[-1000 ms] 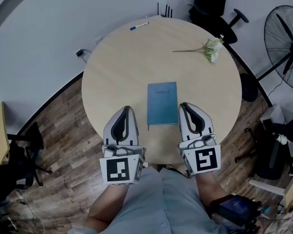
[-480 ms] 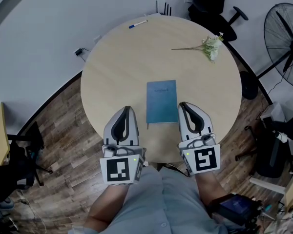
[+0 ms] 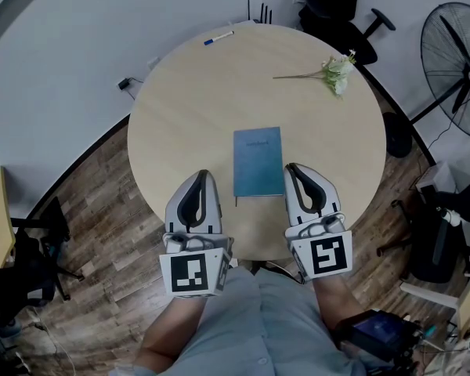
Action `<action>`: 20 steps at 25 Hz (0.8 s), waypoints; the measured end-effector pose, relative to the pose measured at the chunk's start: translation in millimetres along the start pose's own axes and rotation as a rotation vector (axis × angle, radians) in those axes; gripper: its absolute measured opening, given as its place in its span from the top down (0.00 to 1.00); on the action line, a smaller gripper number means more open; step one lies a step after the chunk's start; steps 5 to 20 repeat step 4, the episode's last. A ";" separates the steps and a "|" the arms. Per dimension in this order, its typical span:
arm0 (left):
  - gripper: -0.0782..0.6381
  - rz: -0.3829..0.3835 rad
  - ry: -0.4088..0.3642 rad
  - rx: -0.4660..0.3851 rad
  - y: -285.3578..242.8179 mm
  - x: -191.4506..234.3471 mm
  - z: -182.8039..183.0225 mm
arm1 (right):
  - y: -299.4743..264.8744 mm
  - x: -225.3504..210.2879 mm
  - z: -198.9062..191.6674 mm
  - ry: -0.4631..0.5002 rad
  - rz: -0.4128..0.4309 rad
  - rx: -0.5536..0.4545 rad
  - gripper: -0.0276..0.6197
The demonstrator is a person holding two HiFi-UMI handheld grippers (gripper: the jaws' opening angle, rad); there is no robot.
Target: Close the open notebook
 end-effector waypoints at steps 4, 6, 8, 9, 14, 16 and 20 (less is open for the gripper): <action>0.86 0.015 -0.004 0.035 2.5 1.4 -4.8 | 0.8 0.6 -0.4 -0.001 0.000 0.003 0.88; 0.86 0.015 -0.004 0.035 2.5 1.4 -4.8 | 0.8 0.6 -0.4 -0.001 0.000 0.003 0.88; 0.86 0.015 -0.004 0.035 2.5 1.4 -4.8 | 0.8 0.6 -0.4 -0.001 0.000 0.003 0.88; 0.86 0.015 -0.004 0.035 2.5 1.4 -4.8 | 0.8 0.6 -0.4 -0.001 0.000 0.003 0.88; 0.86 0.015 -0.004 0.035 2.5 1.4 -4.8 | 0.8 0.6 -0.4 -0.001 0.000 0.003 0.88; 0.86 0.015 -0.004 0.035 2.5 1.4 -4.8 | 0.8 0.6 -0.4 -0.001 0.000 0.003 0.88; 0.86 0.015 -0.004 0.035 2.5 1.4 -4.8 | 0.8 0.6 -0.4 -0.001 0.000 0.003 0.88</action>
Point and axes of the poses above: the fingertips, and each gripper's own axes: y backward along the fingers, x to its left, z out of its top, the point moved 1 cm from there along y, backward along the fingers, and after that the axes turned 3 degrees about z, right-handed, at the moved point
